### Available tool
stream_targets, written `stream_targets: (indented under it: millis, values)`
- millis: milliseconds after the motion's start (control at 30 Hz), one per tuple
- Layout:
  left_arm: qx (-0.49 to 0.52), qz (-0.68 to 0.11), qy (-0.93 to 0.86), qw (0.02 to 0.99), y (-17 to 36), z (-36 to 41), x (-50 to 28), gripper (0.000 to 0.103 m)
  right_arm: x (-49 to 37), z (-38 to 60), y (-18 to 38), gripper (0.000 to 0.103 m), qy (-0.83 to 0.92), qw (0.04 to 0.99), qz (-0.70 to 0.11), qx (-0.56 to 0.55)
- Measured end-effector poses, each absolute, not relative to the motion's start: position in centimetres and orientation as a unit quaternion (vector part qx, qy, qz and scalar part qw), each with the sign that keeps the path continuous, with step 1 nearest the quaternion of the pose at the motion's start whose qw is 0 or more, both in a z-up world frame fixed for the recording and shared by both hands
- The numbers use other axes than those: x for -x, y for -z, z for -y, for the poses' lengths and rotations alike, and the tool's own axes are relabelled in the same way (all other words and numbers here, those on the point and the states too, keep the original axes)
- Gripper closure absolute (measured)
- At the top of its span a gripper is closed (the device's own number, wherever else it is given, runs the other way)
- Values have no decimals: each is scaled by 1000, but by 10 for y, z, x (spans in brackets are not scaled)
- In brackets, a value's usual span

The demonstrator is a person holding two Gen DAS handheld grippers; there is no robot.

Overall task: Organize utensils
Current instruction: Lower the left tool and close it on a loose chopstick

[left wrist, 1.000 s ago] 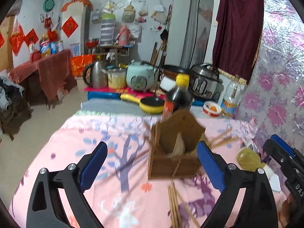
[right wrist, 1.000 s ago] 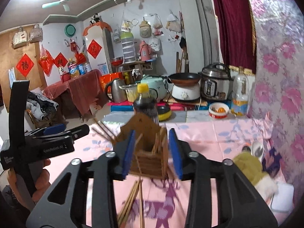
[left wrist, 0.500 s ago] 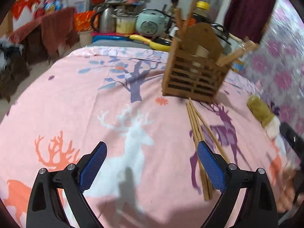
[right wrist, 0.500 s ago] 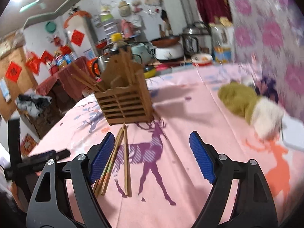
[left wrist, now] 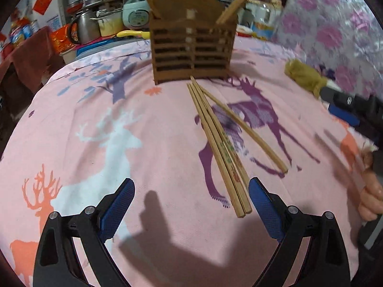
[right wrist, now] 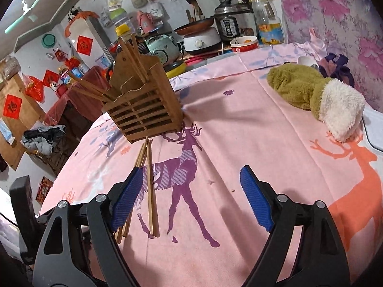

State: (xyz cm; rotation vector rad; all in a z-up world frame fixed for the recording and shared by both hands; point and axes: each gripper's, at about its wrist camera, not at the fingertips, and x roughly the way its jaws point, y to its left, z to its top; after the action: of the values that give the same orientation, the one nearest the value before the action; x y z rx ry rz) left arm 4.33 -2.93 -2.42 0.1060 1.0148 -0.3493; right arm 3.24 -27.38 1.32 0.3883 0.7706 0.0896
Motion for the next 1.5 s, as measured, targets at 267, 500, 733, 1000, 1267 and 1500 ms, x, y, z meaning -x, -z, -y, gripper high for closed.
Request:
stream_targets:
  millis: [267,500,733,1000,1267,1500]
  values:
    - [-63,-501,156,849,35,31,-49,9,-33,275,-12,21,-38,907,-376,-187]
    - [-44,-510,116,851,38,15,-65,9,-34,277,-11,19,-33,905,-378,-193]
    - [10,-511,96,854,32,-12,-75,9,-34,277,-10,19,-34,905,-378,-191]
    - [-63,-488,124,862,29,19,-59,27,-34,277,-10,19,-34,905,-378,-191]
    - [-65,-486,115,864,30,15,-59,96,-34,276,-9,19,-34,906,-379,-184]
    - [20,-513,90,853,32,-22,-77,95,-35,255,-5,23,-84,899,-401,-154]
